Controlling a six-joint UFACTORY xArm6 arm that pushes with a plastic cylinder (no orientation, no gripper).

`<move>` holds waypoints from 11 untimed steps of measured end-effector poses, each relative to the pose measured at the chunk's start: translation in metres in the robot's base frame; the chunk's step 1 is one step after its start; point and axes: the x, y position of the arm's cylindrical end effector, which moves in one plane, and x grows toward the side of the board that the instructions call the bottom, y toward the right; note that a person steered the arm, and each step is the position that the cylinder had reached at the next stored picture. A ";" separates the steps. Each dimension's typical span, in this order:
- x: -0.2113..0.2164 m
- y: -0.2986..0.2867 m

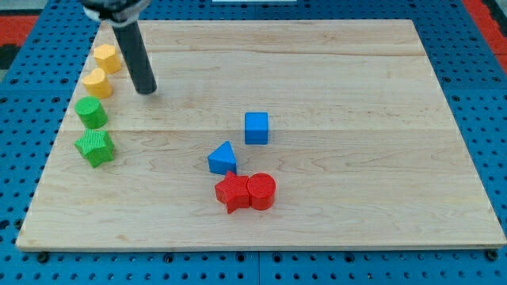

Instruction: Push the yellow hexagon towards center

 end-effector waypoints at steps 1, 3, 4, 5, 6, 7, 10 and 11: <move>-0.078 -0.009; -0.064 -0.133; -0.047 -0.071; -0.040 0.028; -0.024 0.044; -0.024 -0.002; 0.014 0.081; 0.029 0.062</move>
